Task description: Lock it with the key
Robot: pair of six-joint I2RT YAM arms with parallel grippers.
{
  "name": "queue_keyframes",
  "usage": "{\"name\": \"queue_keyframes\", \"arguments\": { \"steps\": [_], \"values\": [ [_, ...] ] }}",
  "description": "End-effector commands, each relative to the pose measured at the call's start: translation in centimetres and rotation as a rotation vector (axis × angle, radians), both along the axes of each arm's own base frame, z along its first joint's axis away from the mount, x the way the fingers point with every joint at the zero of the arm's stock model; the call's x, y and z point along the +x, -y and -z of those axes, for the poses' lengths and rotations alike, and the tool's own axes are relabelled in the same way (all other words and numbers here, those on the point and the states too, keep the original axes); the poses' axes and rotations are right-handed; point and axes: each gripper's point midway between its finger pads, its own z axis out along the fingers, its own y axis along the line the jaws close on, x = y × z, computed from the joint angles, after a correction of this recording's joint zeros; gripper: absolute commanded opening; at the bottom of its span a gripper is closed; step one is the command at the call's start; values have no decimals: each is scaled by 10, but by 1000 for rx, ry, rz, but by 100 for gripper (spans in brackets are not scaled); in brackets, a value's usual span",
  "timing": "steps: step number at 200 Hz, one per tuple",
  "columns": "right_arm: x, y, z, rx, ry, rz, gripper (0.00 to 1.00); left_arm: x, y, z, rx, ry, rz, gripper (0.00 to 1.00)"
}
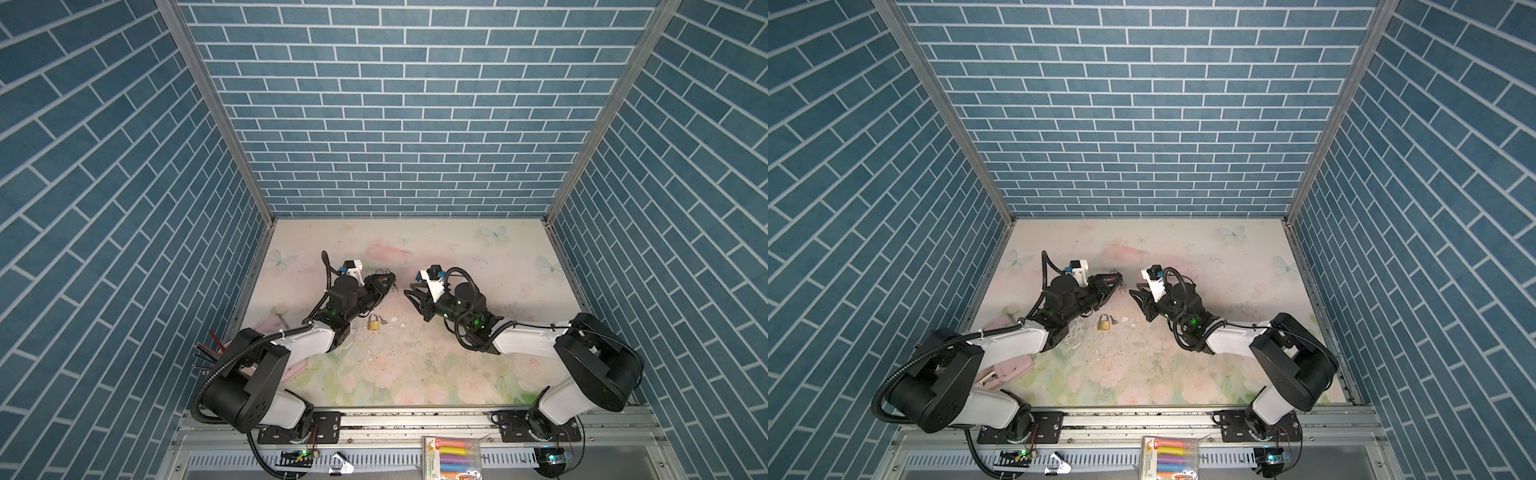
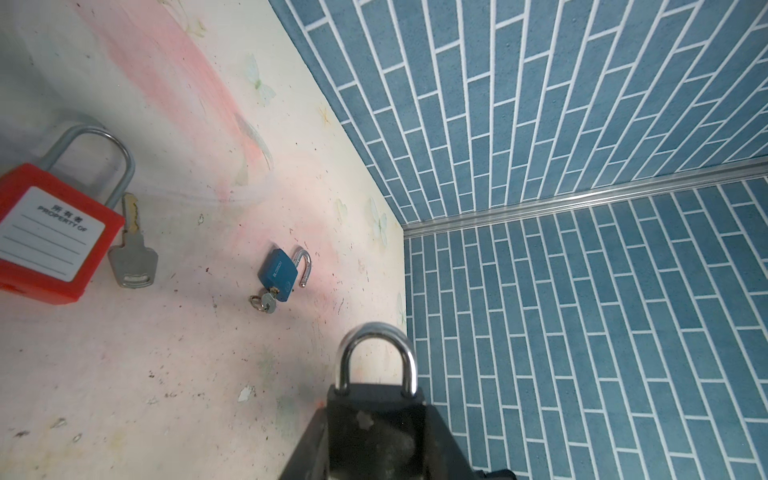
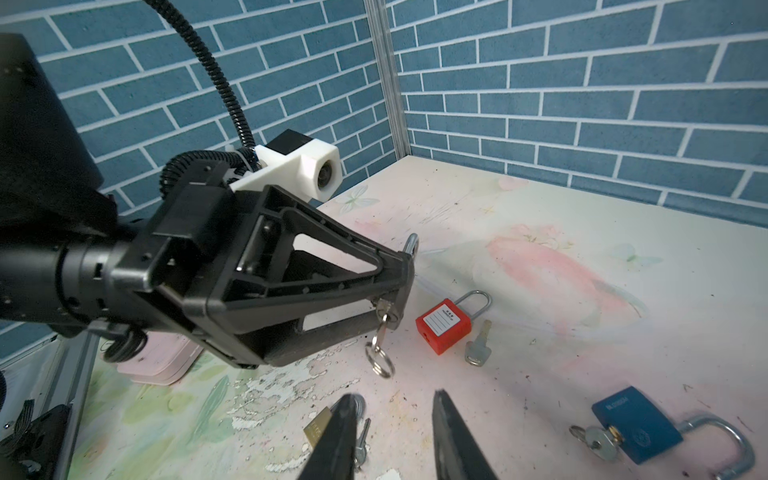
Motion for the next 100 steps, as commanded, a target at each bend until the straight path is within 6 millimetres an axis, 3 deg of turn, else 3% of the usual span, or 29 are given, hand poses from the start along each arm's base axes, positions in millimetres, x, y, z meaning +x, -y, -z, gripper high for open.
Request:
{"name": "queue_keyframes", "arguments": {
  "steps": [1,100],
  "values": [
    [1,-13,-15,53,25,-36,28,1,-2,-15,-40,38,-9,0],
    [5,-37,-6,50,-12,-92,26,1,-3,-14,-32,39,-11,0]
  ]
}}
